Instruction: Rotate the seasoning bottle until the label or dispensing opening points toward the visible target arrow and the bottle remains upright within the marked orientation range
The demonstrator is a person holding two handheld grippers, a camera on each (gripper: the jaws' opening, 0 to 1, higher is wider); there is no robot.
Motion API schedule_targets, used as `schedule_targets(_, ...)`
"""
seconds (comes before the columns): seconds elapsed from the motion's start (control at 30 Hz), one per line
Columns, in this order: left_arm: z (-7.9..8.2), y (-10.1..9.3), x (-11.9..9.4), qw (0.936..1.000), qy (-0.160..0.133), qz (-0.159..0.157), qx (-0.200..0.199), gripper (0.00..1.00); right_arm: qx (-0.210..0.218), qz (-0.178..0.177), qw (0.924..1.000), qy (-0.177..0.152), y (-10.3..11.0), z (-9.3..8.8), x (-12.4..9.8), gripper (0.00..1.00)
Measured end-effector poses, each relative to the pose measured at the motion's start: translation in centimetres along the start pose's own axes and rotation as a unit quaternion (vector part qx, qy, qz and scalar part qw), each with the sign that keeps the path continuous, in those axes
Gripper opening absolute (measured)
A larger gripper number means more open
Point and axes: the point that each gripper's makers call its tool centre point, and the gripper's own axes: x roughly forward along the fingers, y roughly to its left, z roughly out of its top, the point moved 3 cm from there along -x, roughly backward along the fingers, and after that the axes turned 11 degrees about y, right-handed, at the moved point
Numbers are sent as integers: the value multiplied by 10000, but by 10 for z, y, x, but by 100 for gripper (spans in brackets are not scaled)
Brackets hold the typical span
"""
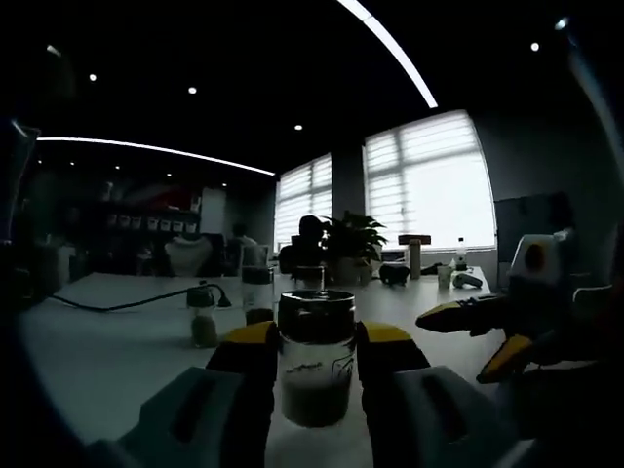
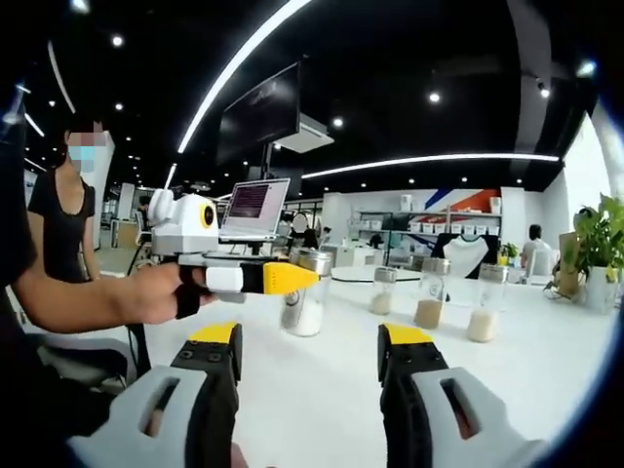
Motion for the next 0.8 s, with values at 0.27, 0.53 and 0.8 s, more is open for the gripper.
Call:
schedule_targets(0.27,-14,27,0,9993,261,128,-227,34,121,3,9999,32,-8,-7,-1,63)
schedule_targets(0.53,-20,45,-3,9983,317,293,-401,34,213,-82,9997,31,-17,-9,-6,64)
schedule_targets(0.8,-26,59,-7,9971,421,460,-433,34,278,-134,9995,21,-22,-10,-8,63)
